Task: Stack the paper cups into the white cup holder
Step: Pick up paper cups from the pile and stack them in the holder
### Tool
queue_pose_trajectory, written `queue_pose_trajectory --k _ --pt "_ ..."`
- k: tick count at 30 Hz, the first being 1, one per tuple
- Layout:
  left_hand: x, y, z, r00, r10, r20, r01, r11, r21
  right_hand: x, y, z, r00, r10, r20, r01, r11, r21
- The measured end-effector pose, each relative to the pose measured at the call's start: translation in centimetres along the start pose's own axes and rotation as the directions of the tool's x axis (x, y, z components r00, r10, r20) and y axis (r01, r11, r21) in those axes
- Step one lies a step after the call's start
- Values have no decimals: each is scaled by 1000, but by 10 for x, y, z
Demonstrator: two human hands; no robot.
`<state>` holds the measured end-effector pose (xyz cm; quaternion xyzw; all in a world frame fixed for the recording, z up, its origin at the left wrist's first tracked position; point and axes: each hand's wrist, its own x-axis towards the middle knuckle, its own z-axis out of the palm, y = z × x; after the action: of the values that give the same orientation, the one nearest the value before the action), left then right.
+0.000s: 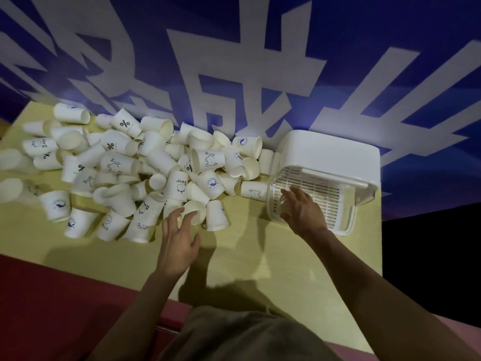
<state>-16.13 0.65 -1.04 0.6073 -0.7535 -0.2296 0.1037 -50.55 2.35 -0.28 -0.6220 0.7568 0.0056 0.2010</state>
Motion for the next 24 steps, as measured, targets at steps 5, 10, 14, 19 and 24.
queue_pose_trajectory --k 5,10,14,19,24 --pt "23 -7 4 998 63 29 -65 995 75 -23 -10 4 988 -67 -141 58 996 -68" --pt "40 -11 17 991 23 132 -46 983 176 -53 -37 9 968 -162 -190 159 987 -31" --pt "45 -13 24 983 25 179 -63 977 206 -68 -56 16 966 -216 -145 218 976 -6" --pt "40 -18 22 988 50 146 -74 984 162 -67 -71 29 970 -229 -85 230 973 -4" --pt "11 -23 5 984 117 137 -122 992 28 -49 -96 46 976 -219 7 219 976 4"
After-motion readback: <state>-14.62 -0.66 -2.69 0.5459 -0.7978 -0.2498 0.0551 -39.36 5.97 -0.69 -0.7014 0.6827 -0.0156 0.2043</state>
